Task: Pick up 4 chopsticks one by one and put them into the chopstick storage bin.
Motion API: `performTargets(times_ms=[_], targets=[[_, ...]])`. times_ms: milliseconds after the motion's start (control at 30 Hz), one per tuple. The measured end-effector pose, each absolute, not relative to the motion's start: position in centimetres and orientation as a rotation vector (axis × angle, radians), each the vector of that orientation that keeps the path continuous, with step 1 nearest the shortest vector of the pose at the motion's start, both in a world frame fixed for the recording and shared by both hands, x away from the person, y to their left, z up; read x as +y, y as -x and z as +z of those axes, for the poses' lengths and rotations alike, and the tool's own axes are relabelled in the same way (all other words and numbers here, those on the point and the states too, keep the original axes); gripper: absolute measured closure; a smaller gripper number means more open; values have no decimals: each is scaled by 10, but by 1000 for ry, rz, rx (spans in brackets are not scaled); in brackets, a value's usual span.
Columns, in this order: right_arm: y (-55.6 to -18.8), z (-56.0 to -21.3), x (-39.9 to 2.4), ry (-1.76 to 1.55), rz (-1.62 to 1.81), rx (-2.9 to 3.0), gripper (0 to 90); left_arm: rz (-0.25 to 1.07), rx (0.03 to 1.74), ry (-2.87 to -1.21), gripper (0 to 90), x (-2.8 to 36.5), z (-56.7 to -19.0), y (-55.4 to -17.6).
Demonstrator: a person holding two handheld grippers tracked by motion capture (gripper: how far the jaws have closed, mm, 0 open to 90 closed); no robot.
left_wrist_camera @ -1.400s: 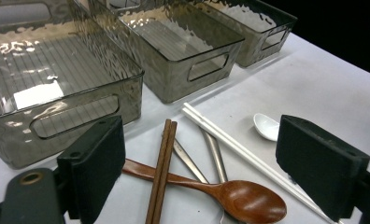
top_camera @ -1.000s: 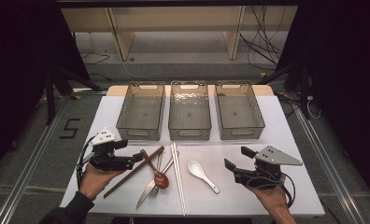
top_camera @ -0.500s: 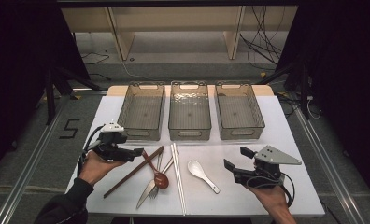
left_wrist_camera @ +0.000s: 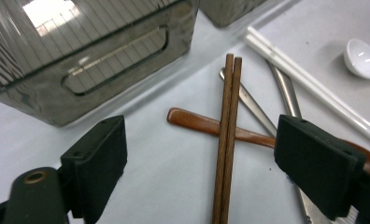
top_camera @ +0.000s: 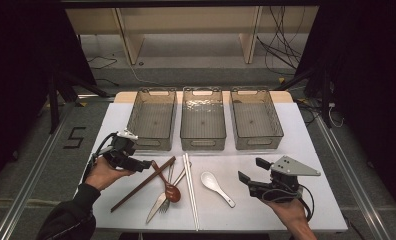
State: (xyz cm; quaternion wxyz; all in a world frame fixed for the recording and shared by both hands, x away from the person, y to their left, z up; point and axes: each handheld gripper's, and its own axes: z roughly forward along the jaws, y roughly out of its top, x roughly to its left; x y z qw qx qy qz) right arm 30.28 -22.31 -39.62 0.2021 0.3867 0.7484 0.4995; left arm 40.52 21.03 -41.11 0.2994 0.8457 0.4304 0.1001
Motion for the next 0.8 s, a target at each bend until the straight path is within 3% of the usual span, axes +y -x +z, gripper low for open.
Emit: performTargets(times_ms=[333, 800], targets=[[-302, -396, -224, -1079, 1402, 2090, 266, 208, 1163, -2323, 228, 210, -427, -408], [-302, -396, -224, -1080, 1391, 2093, 267, 121, 1166, -2446, 444, 210, -449, -409]])
